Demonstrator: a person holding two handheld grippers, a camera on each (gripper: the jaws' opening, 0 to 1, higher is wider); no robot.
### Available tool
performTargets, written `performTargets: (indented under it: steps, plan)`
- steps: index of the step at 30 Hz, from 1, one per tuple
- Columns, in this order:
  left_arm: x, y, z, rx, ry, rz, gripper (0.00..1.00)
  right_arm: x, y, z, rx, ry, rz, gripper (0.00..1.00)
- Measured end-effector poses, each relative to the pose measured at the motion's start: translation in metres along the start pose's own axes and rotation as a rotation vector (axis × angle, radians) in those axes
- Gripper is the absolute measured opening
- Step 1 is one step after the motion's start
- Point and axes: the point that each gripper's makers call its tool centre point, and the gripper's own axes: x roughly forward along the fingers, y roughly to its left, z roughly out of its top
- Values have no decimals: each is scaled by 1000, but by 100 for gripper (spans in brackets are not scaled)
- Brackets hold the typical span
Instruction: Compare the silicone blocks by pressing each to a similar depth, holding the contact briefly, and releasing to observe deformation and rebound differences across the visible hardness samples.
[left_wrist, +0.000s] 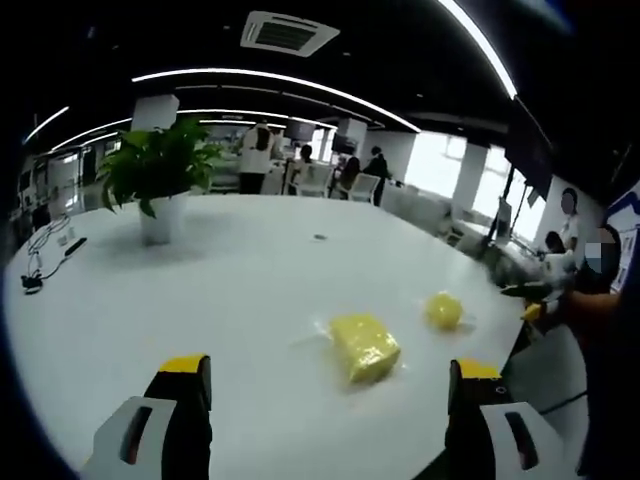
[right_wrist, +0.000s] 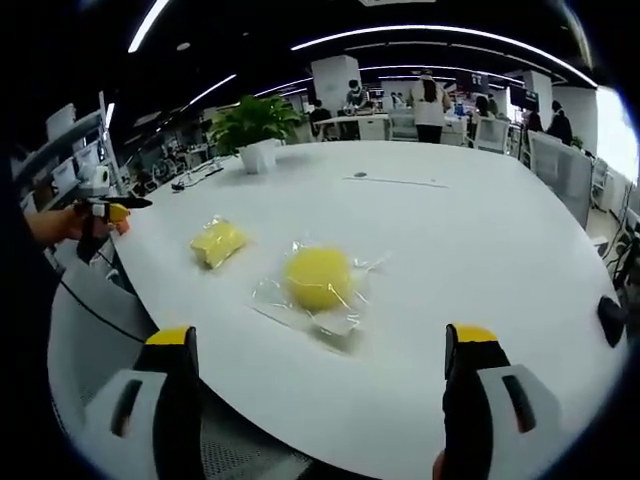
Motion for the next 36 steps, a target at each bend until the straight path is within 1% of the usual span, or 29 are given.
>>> performTargets:
  steps: [3,5,7,11,12,13,14,15,16,17,18,19,20,21,23,25,27,28,29,30,31,33,35,36]
  plan:
    - [1,-4,2,1,-17,-14,100,-5,-8,3,-8,-11,-30,96]
    - [2,-7,2,-7,-26,-25,100,-8,-11,5,4,-24,-37,96]
    - [3,-6,1,-5,-25,-17,100,-10,-13,6,17,-31,-39,96]
    - [6,-6,0,-5,-15,-21,100,-11,-13,5,14,-30,-46,96]
    - [7,-4,-1,-4,-6,-16,100,-11,-12,5,20,-33,-45,96]
    - [8,5,0,25,-7,32,100,-10,-11,5,20,-34,-44,96]
    - [8,7,1,38,-10,44,100,-10,-10,5,18,-34,-43,96]
    - [10,5,0,36,-2,40,100,-9,-10,4,18,-34,-42,96]
    - [14,5,1,28,3,36,100,-9,-7,4,20,-37,-42,96]
    - [17,5,4,4,-11,29,100,-8,-6,4,24,-39,-41,96]
    - [19,4,7,-37,-37,13,100,-6,-5,2,28,-40,-37,96]
    - [23,10,4,-89,-36,15,100,-5,-4,0,32,-38,-35,96]
    - [25,14,1,-111,-22,28,100,-4,-3,-1,34,-37,-33,96]
    - [29,18,0,-105,-16,25,100,-4,-1,-1,37,-36,-29,96]
    - [33,18,1,-108,-24,23,100,-4,3,-2,34,-32,-24,96]
    - [40,20,-1,-104,-9,19,100,-4,5,-4,26,-27,-21,96]
    - [48,24,-4,-82,22,31,100,-5,5,-6,24,-24,-22,96]
    - [53,22,-8,-89,44,7,100,-4,6,-7,29,-24,-21,96]
    - [57,21,-12,-112,68,-9,100,-3,7,-8,33,-22,-17,96]
    - [63,26,-12,-100,66,16,100,-2,9,-10,29,-17,-12,96]
    - [66,28,-14,-99,68,23,100,-2,10,-11,21,-13,-15,96]
    - [76,32,-18,-131,88,19,100,-1,10,-12,24,-14,-18,96]
    - [83,34,-18,-135,82,24,100,-2,12,-11,35,-22,-17,95]
    - [88,35,-19,-133,89,22,100,-2,12,-11,35,-23,-17,94]
